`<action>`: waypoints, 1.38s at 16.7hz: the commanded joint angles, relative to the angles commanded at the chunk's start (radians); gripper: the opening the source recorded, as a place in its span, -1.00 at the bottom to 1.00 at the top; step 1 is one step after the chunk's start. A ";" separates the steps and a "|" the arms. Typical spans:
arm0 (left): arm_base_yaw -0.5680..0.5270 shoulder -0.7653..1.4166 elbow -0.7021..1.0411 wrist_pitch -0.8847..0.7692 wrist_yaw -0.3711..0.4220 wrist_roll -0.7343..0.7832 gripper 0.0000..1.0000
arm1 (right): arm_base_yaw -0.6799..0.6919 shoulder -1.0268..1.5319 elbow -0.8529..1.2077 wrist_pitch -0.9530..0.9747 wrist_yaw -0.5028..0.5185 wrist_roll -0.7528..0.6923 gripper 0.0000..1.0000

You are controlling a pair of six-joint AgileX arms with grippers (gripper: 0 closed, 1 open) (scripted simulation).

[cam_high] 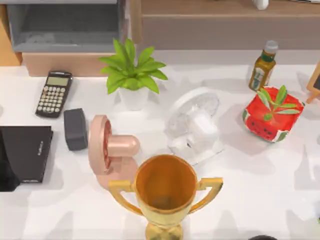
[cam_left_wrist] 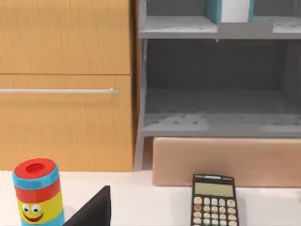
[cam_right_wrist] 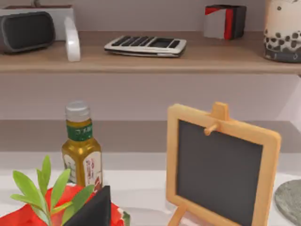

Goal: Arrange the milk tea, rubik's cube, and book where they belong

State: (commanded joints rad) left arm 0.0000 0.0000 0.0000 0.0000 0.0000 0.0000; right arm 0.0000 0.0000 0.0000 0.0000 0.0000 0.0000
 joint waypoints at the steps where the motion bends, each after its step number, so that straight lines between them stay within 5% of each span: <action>1: 0.000 0.000 0.000 0.000 0.000 0.000 1.00 | 0.000 0.000 0.000 0.000 0.000 0.000 1.00; 9: 0.000 0.000 0.000 0.000 0.000 0.000 1.00 | -0.075 0.296 0.217 0.173 -0.075 0.003 1.00; 23: 0.000 0.000 0.000 0.000 0.000 0.000 1.00 | -0.346 1.700 0.944 0.747 -0.320 0.006 1.00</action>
State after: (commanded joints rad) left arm 0.0000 0.0000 0.0000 0.0000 0.0000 0.0000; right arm -0.3457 1.7004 0.9443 0.7473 -0.3198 0.0065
